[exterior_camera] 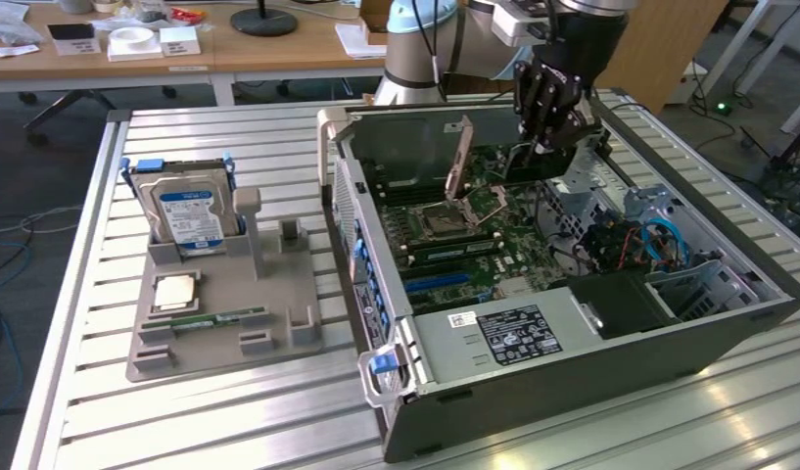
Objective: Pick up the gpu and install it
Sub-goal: 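Insert the gpu into the slot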
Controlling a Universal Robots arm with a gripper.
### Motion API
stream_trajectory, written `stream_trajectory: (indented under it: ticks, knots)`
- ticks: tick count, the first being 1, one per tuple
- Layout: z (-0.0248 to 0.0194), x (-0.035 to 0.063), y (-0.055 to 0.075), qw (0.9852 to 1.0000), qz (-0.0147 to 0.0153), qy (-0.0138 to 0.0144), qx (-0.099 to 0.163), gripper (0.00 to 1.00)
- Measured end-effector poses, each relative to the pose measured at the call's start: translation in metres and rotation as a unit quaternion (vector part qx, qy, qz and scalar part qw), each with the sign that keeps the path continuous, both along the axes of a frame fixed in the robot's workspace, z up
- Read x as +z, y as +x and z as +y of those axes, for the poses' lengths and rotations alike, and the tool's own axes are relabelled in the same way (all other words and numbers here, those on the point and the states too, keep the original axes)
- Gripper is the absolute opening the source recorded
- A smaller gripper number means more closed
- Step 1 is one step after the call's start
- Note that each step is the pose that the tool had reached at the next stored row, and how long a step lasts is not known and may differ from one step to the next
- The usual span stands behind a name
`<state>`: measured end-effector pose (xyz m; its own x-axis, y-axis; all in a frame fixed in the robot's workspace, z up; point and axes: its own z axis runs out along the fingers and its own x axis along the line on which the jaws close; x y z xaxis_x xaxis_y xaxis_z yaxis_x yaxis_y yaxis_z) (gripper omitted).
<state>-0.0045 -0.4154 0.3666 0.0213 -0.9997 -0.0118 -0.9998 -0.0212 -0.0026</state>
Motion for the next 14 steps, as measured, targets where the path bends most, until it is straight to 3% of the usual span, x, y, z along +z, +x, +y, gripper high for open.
stream_trajectory:
  ticks: [14]
  knots:
    - [0.0,-0.0092,-0.0065,1.0,-0.0091,0.0,0.002,0.26]
